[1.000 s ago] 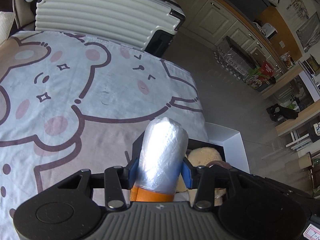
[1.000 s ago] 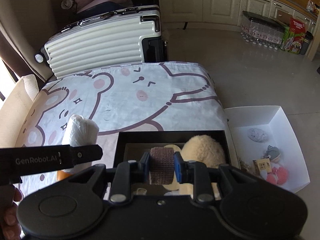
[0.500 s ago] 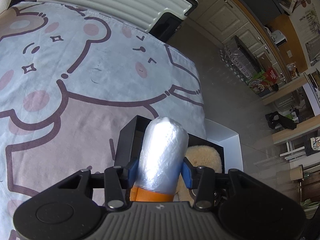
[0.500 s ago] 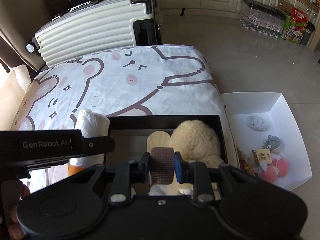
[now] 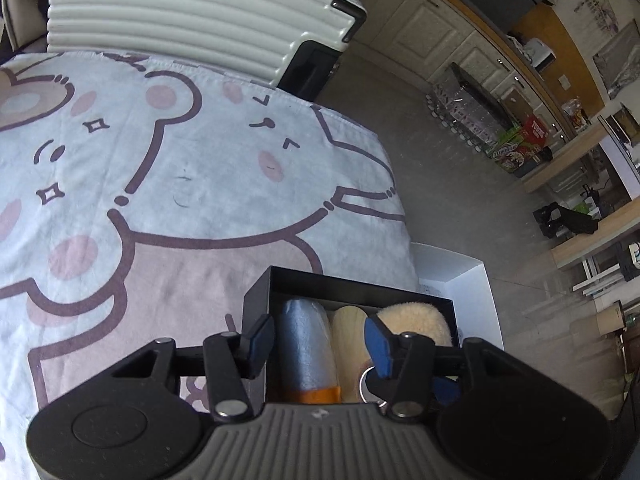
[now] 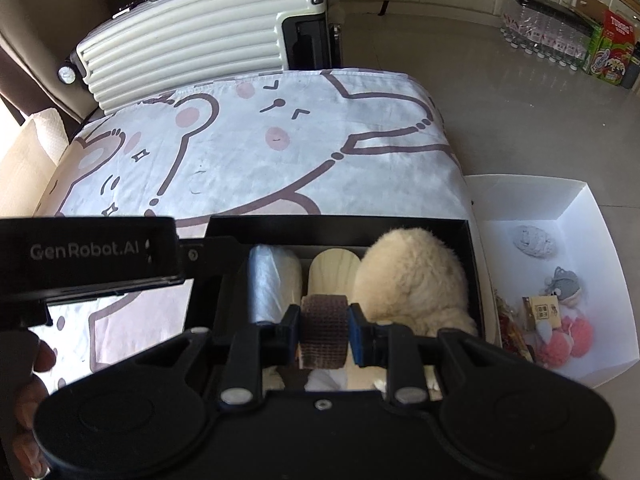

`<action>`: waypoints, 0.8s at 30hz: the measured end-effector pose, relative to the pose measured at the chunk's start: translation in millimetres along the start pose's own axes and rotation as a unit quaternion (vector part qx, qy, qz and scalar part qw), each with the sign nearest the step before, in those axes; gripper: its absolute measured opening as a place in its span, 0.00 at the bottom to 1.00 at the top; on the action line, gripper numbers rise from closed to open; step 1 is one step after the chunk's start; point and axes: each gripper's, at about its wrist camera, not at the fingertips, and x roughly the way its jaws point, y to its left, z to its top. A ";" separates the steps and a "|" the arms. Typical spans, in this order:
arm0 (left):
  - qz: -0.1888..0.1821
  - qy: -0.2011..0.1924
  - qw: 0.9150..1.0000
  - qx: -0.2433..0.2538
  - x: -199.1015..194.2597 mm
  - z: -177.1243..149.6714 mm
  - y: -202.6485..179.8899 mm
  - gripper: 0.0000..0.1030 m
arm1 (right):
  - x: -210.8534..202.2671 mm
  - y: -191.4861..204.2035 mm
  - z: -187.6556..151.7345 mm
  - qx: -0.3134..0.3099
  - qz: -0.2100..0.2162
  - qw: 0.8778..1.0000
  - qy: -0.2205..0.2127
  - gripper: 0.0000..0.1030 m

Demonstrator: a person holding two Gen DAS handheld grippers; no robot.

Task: Organize objects
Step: 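Lower the spool into the box with the left tool while the right tool lowers the roll beside it, then open both tools and withdraw them up from the box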

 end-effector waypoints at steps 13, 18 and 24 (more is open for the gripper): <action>0.051 -0.026 0.996 0.062 -18.9 8.8 13.3 0.59 | 13.1 42.0 4.6 -0.025 0.071 0.997 0.003 0.37; 0.064 -0.021 0.995 0.071 -19.0 8.8 15.8 0.60 | 10.9 44.6 5.4 -0.023 0.063 0.998 0.005 0.43; 0.076 -0.022 0.994 0.080 -22.5 7.5 15.3 0.61 | 6.0 41.9 3.9 -0.019 0.054 0.998 0.007 0.42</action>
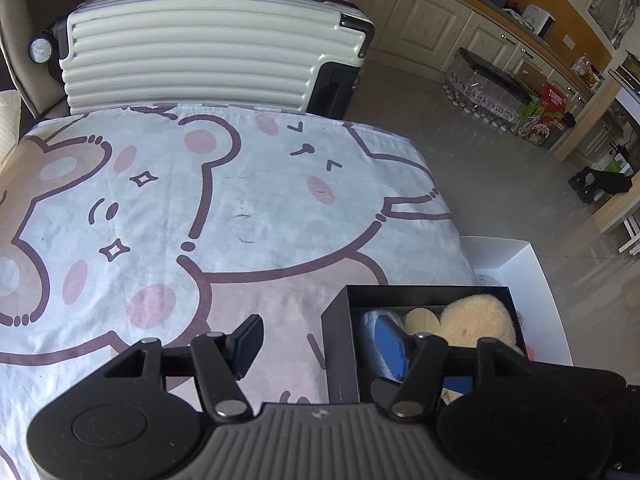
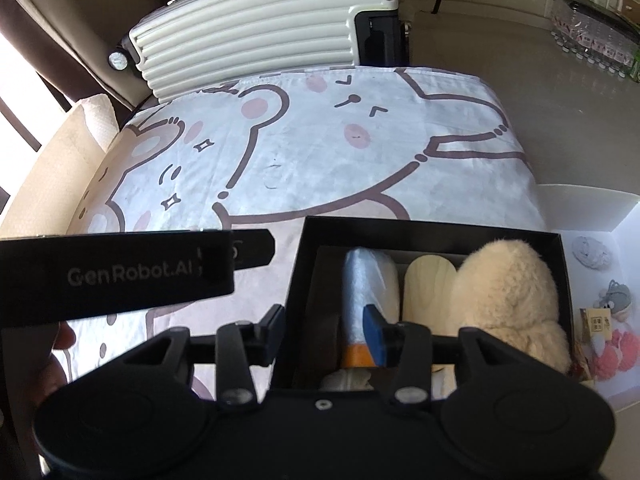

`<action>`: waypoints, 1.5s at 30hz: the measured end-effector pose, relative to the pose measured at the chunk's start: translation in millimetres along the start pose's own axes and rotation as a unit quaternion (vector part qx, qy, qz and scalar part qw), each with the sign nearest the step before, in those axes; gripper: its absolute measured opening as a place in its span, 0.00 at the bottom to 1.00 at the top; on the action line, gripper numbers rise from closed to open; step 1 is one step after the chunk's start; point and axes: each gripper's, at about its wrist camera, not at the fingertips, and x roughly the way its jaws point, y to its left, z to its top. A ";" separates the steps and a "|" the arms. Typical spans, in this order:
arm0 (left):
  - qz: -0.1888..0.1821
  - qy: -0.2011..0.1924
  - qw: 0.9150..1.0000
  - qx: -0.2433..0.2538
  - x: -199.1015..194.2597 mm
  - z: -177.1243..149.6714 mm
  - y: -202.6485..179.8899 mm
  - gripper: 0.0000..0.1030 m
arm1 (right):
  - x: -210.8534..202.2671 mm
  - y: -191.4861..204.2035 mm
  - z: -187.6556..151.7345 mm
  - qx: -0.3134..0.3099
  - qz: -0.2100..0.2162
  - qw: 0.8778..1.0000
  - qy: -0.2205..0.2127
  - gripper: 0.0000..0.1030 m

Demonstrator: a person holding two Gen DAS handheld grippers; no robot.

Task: Organize objects
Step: 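Open both tools and withdraw them up from the box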

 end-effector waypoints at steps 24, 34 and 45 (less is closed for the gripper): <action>0.069 -0.032 0.996 0.042 -74.9 -25.6 8.4 0.67 | -95.1 -16.6 -26.7 0.042 -0.116 0.990 -0.067 0.60; 0.092 -0.062 0.992 0.067 -126.7 -50.6 5.4 0.84 | -142.8 -6.4 -52.0 0.045 -0.134 0.985 -0.099 0.72; 0.117 -0.078 0.986 0.092 -155.3 -71.8 9.0 1.00 | -169.8 0.4 -80.9 0.059 -0.163 0.978 -0.116 0.89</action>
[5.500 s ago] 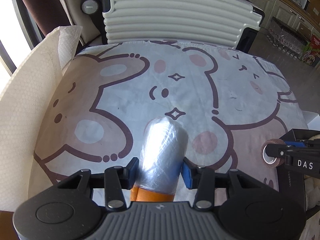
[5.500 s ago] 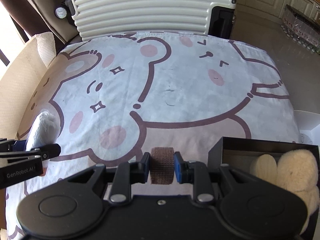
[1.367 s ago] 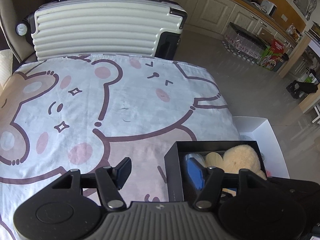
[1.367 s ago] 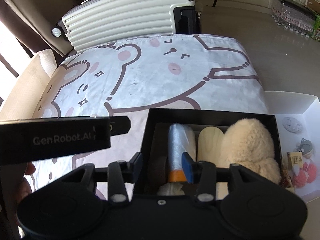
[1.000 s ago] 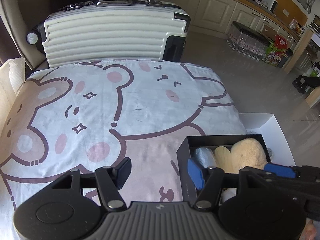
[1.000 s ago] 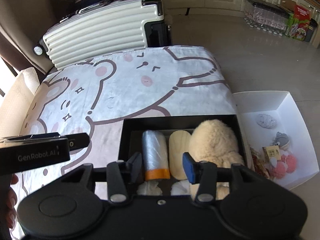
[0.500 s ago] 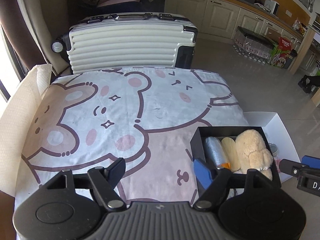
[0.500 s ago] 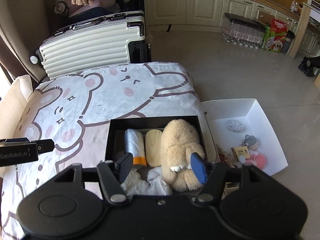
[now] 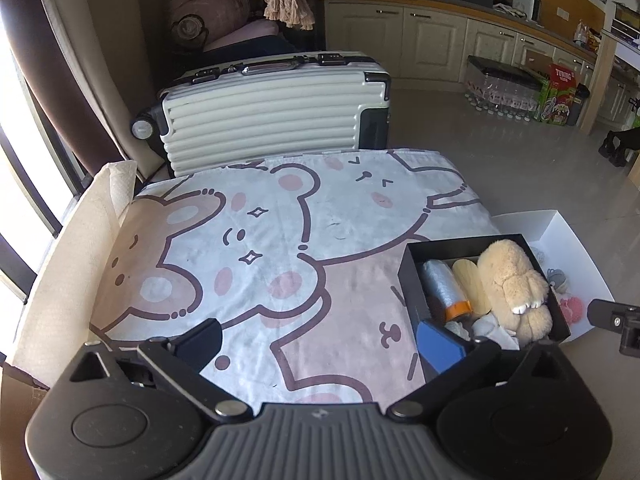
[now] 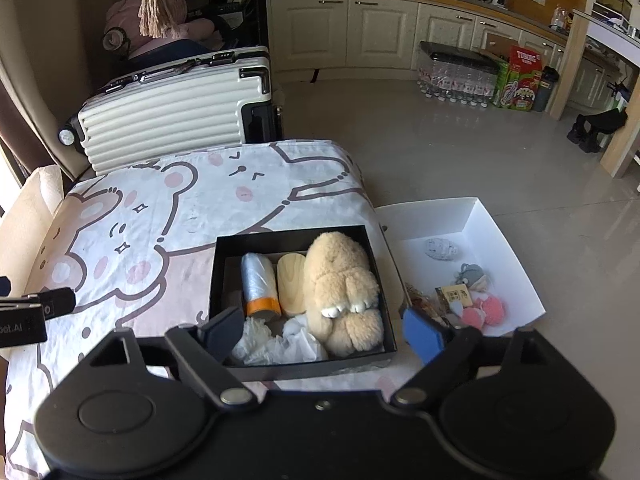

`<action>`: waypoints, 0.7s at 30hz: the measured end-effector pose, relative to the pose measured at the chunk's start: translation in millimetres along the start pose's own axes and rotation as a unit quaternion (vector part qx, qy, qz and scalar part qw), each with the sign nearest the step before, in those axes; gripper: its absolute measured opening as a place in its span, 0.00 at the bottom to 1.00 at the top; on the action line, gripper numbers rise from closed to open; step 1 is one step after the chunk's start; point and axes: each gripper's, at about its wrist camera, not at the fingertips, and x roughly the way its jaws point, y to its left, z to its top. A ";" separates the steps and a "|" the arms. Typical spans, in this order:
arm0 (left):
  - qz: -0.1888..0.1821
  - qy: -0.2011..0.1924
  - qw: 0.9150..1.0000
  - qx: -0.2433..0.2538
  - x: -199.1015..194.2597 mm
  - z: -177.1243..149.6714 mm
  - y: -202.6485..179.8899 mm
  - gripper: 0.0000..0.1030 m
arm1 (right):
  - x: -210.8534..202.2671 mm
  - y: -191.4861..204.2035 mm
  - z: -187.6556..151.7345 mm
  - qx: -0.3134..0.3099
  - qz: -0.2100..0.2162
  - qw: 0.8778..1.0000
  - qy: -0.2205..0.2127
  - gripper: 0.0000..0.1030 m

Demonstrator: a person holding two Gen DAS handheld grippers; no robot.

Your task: Organize objects

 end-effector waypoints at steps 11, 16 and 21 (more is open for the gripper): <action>-0.015 -0.007 1.000 -0.017 -7.7 -9.8 12.3 1.00 | -11.6 -3.2 -13.0 0.007 -0.027 1.000 -0.008 1.00; -0.016 -0.009 1.000 -0.008 -7.8 -9.3 11.0 1.00 | -12.9 0.4 -13.4 0.001 -0.028 1.000 -0.011 1.00; -0.015 -0.013 1.000 -0.005 -7.5 -9.0 10.3 1.00 | -12.1 5.0 -12.8 -0.009 -0.026 1.000 -0.009 1.00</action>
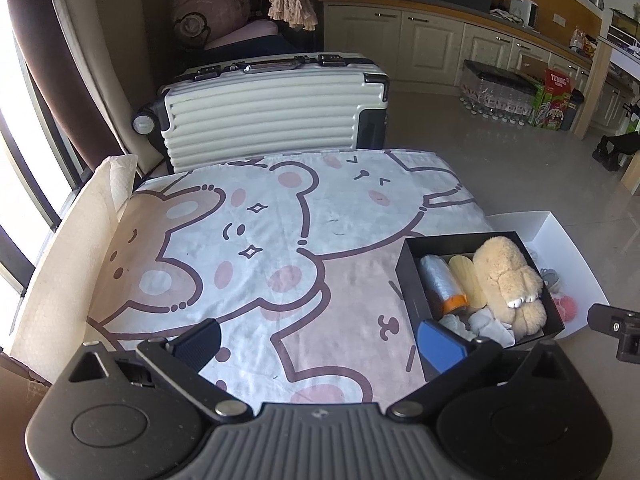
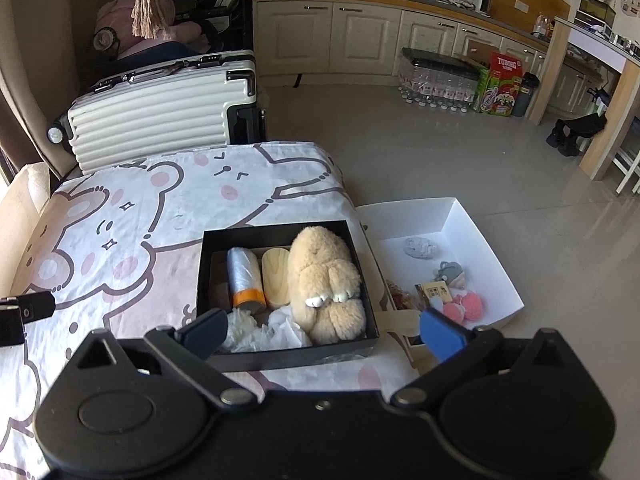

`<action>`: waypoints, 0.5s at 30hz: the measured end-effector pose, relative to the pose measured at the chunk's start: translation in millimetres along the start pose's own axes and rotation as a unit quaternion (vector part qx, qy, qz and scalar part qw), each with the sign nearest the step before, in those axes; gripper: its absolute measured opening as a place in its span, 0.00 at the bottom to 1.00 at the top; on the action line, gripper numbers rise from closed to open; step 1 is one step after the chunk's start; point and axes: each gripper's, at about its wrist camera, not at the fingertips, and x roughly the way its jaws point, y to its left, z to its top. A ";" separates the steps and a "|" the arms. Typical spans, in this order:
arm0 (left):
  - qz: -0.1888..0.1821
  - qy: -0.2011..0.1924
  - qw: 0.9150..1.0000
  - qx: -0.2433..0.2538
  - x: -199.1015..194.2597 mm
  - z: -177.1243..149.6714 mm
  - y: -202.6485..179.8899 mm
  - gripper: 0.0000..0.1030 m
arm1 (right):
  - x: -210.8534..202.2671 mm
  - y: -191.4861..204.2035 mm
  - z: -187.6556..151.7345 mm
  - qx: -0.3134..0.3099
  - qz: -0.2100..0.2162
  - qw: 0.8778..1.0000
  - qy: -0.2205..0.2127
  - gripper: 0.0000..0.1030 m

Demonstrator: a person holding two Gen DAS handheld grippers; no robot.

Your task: Organize objects

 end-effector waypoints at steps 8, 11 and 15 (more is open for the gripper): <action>-0.003 -0.001 1.000 0.001 0.4 -0.2 -0.4 1.00 | 0.6 2.6 -0.3 -0.005 0.001 1.000 0.002 1.00; -0.002 -0.002 1.000 0.001 0.6 0.4 -0.3 1.00 | 0.5 2.9 0.0 -0.007 0.001 1.000 0.002 1.00; -0.001 -0.003 1.000 0.001 0.9 0.3 -0.1 1.00 | 0.5 3.0 -0.1 -0.007 0.001 1.000 0.002 1.00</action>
